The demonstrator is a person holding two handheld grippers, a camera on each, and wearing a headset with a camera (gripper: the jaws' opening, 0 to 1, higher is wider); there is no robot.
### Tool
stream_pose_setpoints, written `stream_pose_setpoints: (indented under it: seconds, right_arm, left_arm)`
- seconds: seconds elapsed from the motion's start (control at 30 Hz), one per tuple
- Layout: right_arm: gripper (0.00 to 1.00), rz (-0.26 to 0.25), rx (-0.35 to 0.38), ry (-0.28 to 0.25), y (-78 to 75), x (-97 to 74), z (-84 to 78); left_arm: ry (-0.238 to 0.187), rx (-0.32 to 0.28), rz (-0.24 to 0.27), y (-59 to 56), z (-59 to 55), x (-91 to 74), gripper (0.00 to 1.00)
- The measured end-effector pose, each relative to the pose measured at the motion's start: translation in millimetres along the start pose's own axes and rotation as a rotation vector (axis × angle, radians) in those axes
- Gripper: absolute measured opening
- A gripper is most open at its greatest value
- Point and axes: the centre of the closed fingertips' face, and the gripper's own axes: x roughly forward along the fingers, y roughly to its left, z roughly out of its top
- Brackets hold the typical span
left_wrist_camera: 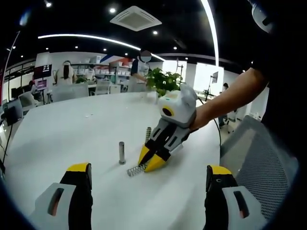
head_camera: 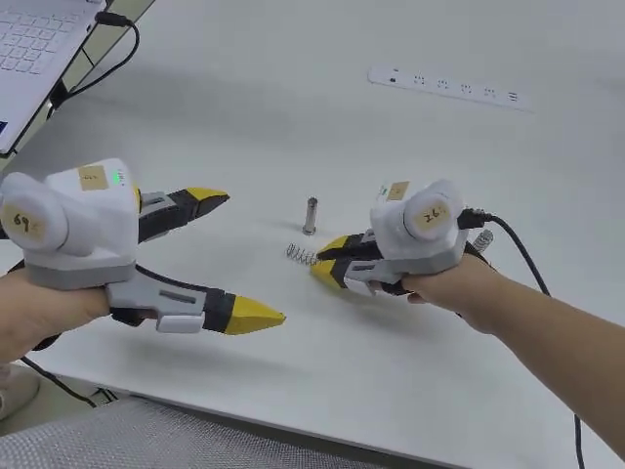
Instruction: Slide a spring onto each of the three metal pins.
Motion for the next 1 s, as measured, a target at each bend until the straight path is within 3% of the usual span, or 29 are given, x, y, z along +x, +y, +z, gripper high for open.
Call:
stream_pose_setpoints:
  seconds: [1.0]
  right_arm:
    - [0.08, 0.041, -0.075, -0.055, 15.0, -53.2, 18.5]
  left_arm:
    - [-0.013, 0.013, -0.044, -11.4, 9.8, 16.6, 0.94]
